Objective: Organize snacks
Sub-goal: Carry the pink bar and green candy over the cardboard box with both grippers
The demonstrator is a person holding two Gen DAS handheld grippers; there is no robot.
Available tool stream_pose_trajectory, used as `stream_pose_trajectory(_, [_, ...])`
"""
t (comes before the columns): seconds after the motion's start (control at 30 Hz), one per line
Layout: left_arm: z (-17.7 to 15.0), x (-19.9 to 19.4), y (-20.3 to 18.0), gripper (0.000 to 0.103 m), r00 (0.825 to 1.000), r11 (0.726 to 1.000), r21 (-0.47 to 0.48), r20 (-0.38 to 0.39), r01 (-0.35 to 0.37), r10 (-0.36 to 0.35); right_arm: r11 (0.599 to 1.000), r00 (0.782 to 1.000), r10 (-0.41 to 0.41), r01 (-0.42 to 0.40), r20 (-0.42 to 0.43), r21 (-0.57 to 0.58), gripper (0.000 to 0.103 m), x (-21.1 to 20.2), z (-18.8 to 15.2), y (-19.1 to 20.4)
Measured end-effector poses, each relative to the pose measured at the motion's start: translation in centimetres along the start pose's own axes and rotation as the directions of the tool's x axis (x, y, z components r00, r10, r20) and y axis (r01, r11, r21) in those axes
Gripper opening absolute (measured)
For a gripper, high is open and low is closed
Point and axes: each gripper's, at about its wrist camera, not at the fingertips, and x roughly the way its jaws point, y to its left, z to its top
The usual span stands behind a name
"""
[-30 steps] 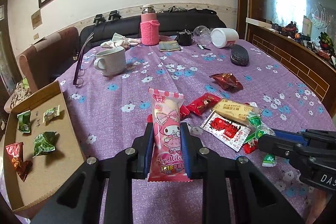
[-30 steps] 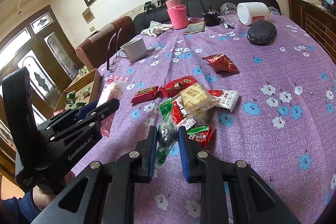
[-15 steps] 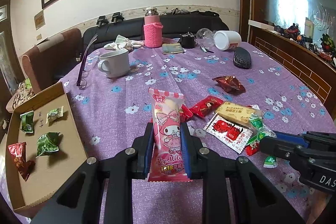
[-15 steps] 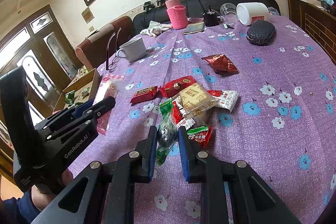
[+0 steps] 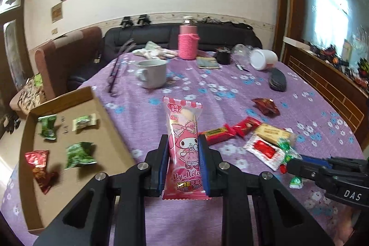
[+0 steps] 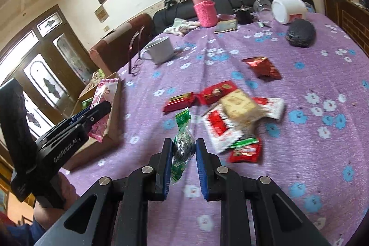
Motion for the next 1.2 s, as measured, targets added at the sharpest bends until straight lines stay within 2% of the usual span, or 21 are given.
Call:
stream_pose_trajectory(0.23, [0.2,-1.2,6.7,0.023,0.997,0.99,-0.12,0.007,-0.074,0.076,0.996,0.997,0.06,-0.063,-0.044,-0.068,0.022,1.6,1.0,4.7])
stream_pose_trajectory(0.43, [-0.9,-1.5,11.9,0.023,0.989,0.968,-0.205,-0.027,-0.147,0.144,0.98,0.99,0.108,-0.121,-0.087,-0.157,0.022,4.4,1.9,10.3])
stream_pose_trajectory(0.63, [-2.4,-1.1,15.5,0.023,0.979,0.942,-0.267,-0.082,-0.201,0.186,0.967,0.978,0.166,-0.186,-0.124,-0.172,0.023,8.3,2.7,14.2])
stream_pose_trajectory(0.77, [-3.1,-0.5,16.7,0.023,0.978,0.933,-0.297,-0.112,-0.201,0.176,0.963,0.972,0.175,-0.202,-0.157,-0.178,0.023,11.2,3.0,16.2])
stream_pose_trajectory(0.97, [-3.2,0.2,16.1,0.023,0.977,0.942,-0.271,-0.13,-0.2,0.17,0.968,0.968,0.14,-0.179,-0.21,-0.176,0.023,15.6,2.4,17.2])
stream_pose_trajectory(1.13, [-3.2,0.9,15.6,0.023,0.971,0.946,-0.244,-0.161,-0.211,0.175,0.967,0.963,0.123,-0.171,-0.239,-0.189,0.023,17.2,1.8,16.9])
stream_pose_trajectory(1.2, [-3.3,1.1,15.6,0.023,0.969,0.945,-0.244,-0.173,-0.218,0.179,0.964,0.968,0.109,-0.158,-0.224,-0.215,0.023,17.2,1.6,17.2])
